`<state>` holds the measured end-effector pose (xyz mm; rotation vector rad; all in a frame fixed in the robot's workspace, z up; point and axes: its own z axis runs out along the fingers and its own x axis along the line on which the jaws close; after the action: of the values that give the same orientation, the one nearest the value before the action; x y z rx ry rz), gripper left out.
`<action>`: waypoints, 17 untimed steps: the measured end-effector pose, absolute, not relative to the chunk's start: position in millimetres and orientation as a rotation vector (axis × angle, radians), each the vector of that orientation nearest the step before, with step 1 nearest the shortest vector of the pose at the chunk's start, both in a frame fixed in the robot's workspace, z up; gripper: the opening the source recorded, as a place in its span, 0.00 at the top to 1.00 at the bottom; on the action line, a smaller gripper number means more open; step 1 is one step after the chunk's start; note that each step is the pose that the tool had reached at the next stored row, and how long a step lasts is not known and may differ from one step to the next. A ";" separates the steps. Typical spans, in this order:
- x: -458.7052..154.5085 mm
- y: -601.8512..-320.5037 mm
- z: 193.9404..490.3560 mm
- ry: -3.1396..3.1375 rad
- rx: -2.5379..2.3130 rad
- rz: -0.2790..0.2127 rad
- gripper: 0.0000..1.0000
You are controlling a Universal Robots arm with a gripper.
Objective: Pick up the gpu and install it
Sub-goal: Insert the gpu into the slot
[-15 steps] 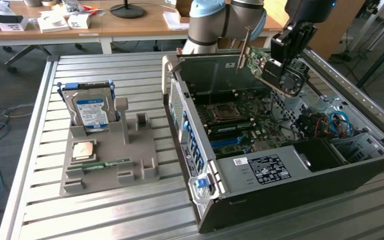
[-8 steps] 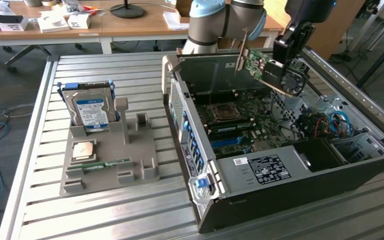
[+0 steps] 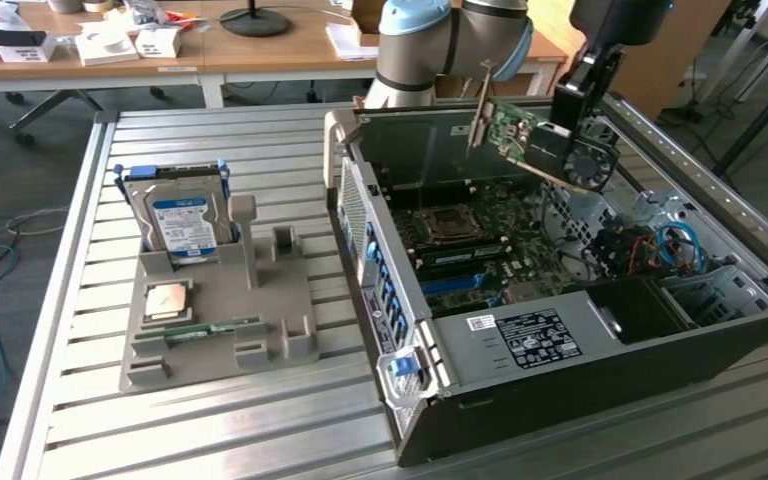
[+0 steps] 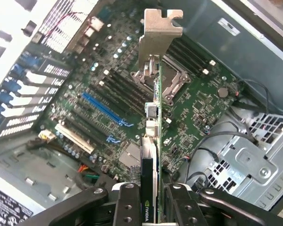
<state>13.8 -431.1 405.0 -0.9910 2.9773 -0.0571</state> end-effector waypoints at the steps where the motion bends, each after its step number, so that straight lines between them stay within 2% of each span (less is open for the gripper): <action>1: 13.7 -431.1 405.0 2.971 -1.010 -0.060 0.73; 17: 13.0 -431.1 405.0 2.858 -1.309 -0.107 0.73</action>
<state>13.0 -431.1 405.0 -1.3091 2.8579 -0.1072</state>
